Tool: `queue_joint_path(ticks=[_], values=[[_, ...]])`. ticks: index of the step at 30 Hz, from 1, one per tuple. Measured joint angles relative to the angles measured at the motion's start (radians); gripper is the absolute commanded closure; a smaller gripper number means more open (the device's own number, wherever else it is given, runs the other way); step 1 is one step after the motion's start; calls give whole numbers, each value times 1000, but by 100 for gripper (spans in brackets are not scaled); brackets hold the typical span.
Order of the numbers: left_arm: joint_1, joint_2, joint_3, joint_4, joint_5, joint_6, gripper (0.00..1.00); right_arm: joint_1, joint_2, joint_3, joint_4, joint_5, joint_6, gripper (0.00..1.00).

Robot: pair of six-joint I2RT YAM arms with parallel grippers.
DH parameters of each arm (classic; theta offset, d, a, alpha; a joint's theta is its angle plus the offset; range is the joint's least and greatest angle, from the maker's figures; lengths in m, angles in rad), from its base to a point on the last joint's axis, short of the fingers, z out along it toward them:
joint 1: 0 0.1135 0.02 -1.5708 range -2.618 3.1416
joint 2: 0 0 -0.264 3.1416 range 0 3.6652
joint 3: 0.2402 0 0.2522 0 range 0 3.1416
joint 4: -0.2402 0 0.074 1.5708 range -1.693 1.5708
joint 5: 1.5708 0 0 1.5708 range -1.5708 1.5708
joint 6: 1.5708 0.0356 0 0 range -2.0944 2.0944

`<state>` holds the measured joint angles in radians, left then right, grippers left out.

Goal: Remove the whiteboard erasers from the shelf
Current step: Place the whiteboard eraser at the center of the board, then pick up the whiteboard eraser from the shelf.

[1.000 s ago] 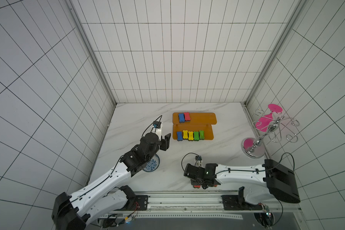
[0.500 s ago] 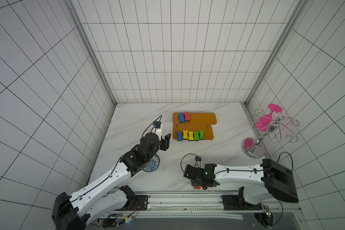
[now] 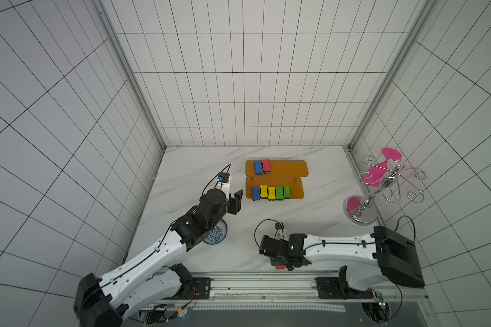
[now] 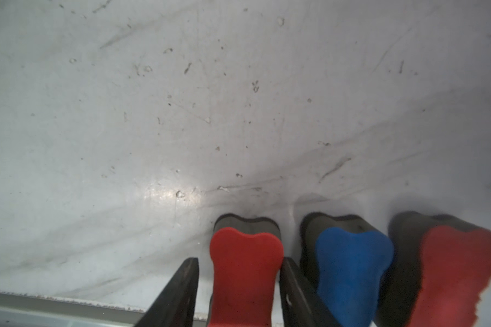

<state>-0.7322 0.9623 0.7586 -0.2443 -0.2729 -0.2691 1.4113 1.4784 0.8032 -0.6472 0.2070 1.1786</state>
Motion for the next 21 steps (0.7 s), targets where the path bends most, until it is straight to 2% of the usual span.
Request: queue_joint_path(ticks=[7, 12, 15, 17, 21], values=[[0, 0, 0, 1, 0, 0, 36, 5, -1, 23, -46, 34, -3, 52], [0, 6, 0, 7, -4, 0, 36, -17, -44, 76, -99, 81, -55, 54], [0, 36, 11, 11, -10, -2, 36, -95, -78, 126, -97, 94, -137, 54], [1, 68, 30, 10, -13, -8, 36, -182, -82, 181, -93, 101, -212, 54], [10, 126, 79, 9, -16, -26, 30, -334, -71, 302, -69, 106, -363, 53]])
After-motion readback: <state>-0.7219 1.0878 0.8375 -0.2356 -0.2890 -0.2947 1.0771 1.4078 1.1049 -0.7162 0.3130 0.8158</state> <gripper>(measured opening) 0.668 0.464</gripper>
